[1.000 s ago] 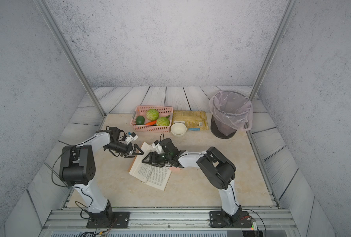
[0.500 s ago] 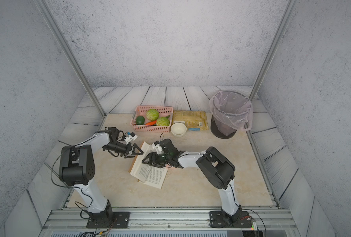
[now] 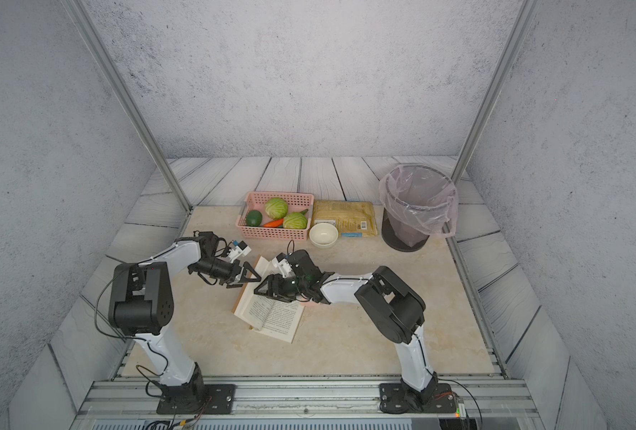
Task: Peel off the used sticky note
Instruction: Turn the page of the book at the center of the board.
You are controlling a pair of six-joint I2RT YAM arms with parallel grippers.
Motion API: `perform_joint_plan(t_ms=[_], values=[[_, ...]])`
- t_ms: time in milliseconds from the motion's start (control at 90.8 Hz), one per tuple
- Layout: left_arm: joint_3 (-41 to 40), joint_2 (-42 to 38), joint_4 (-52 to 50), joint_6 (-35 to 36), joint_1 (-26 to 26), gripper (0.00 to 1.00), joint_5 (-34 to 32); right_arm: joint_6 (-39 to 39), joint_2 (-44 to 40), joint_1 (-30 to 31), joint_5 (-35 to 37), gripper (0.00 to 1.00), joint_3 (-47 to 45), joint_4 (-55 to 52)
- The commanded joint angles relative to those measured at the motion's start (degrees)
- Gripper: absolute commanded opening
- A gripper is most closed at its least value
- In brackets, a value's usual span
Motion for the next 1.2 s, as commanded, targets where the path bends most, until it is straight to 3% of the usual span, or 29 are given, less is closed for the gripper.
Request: perform_joint_plan(t_ms=[0, 1189], values=[[-0.4, 1.5, -1.0, 0.7, -0.6, 0.77, -0.5, -0.8, 0.8, 0.6, -0.9, 0.68, 1.4, 0.3], [0.3, -1.3, -2.3, 1.5, -0.9, 0.83, -4.4, 0.0, 2.6, 0.7, -1.6, 0.69, 3.3, 1.7]])
